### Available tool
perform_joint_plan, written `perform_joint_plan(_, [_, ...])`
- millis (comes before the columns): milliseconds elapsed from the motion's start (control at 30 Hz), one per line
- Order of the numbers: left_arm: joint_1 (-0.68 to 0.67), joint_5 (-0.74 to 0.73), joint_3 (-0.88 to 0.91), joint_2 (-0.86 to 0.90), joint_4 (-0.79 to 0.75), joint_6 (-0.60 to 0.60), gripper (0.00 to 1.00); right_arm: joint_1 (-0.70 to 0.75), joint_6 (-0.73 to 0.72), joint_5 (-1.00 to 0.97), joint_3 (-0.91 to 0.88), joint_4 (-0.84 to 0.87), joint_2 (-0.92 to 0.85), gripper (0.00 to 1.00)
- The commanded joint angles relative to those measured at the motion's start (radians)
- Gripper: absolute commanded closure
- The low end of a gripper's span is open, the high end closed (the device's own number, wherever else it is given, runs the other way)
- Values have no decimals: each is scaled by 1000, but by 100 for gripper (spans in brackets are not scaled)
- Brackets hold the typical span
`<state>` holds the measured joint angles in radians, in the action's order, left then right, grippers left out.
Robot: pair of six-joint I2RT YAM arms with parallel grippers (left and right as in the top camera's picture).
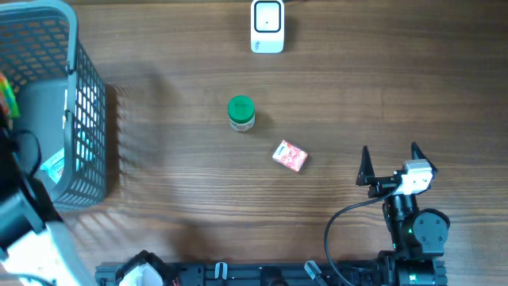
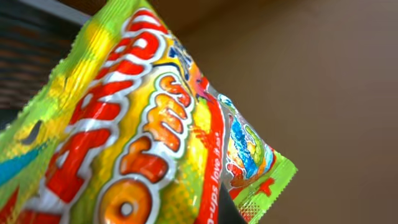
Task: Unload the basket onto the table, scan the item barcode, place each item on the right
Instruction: 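Carry the candy bag out and drop it below the jar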
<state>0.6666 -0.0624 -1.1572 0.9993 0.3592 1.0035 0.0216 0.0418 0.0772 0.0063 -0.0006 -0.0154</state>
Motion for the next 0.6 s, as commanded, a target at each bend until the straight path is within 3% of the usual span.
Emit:
perform_joint_plan(0, [-60, -334, -14, -106, 55, -32, 96, 4, -16, -10, -1, 2, 8, 0])
perform_joint_plan(67, [-194, -418, -14, -151, 267, -138, 96, 4, -16, -10, -1, 2, 8, 0])
perform_joint_plan(233, [-499, -282, 37, -148, 618, -313, 96, 4, -16, -10, -1, 2, 8, 0])
perform_joint_plan(433, [-867, -105, 237, -132, 590, -326, 96, 4, -16, -10, -1, 2, 8, 0])
perform_joint_plan(567, [-1047, -74, 425, -60, 399, -144, 96, 4, -16, -10, -1, 2, 8, 0])
